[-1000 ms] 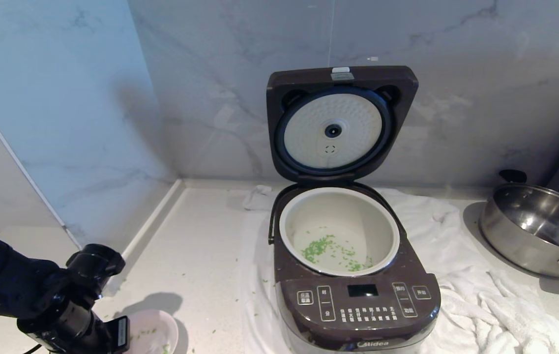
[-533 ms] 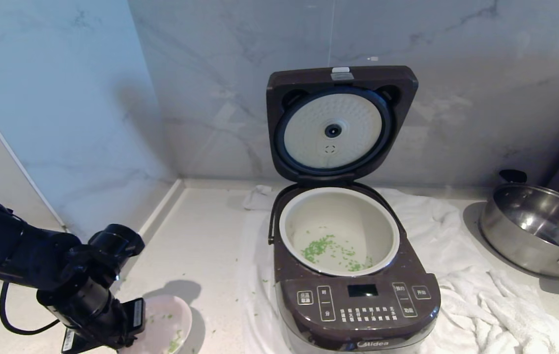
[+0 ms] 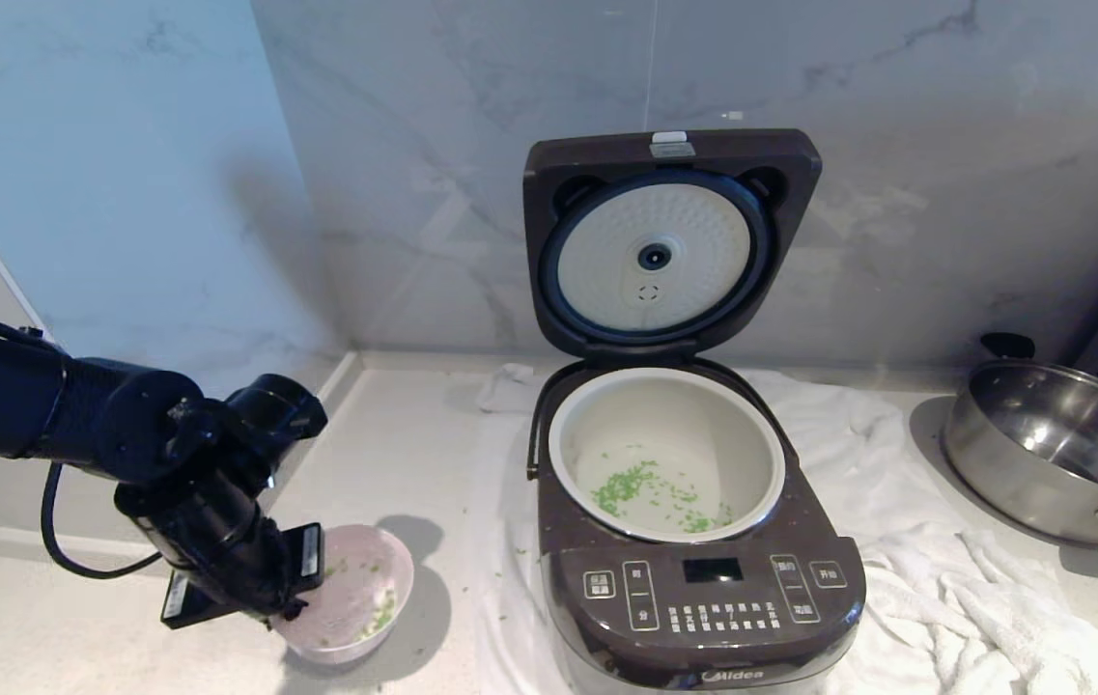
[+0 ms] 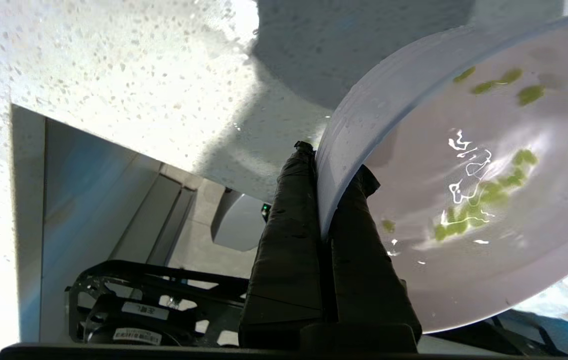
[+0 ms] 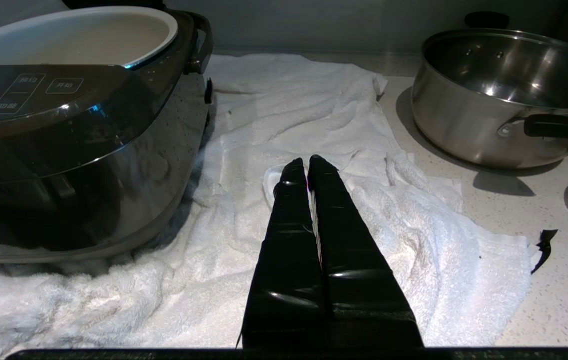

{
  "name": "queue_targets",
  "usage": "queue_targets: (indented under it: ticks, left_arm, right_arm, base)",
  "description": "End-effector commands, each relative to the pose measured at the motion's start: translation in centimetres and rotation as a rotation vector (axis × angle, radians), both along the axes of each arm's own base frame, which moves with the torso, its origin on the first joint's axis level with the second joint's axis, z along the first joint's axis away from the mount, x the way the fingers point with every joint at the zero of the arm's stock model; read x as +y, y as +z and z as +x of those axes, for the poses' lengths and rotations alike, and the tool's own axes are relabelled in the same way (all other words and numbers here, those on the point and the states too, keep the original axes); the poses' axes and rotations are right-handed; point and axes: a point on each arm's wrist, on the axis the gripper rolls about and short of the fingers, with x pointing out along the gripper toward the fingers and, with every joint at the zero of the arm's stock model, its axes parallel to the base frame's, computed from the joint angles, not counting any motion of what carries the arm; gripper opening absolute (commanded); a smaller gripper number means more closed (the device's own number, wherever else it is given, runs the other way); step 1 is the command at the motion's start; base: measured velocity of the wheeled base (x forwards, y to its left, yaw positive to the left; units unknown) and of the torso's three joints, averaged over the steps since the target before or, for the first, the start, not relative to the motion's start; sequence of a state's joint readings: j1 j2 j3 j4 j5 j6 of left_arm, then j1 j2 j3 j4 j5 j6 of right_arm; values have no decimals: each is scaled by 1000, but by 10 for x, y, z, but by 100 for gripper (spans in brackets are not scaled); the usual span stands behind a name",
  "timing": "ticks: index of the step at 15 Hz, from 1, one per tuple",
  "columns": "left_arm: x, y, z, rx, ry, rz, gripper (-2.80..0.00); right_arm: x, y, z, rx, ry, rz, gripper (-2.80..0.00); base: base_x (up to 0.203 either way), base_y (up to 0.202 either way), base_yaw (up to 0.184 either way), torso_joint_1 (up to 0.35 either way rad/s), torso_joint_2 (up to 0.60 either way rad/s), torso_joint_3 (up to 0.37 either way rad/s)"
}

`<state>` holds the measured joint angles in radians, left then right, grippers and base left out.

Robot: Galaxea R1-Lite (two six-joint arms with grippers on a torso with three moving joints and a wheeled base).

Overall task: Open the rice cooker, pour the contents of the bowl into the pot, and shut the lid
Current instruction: Pour the water from the bowl into the rice cooker

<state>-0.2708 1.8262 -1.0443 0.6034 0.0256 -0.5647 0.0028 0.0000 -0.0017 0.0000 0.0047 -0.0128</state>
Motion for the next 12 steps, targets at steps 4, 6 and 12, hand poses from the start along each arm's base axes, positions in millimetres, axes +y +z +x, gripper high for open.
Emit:
queue_targets:
  ticks: [4,6,12]
  left_arm:
    - [-13,32,22,-30,-18,-11,-280]
    - [-20,39,28,-29,-32,-11,-280]
    - [-30,56,47,-43,-46,-25,-280]
  right_arm:
    - [0,0,0,0,0,-1,-280]
    - [0,0,0,0,0,-1,-280]
    - [0,0,0,0,0,-1,-280]
  base:
    - [0,0,0,0,0,0]
    - [0,0,0,0,0,0]
    - [0,0,0,0,0,0]
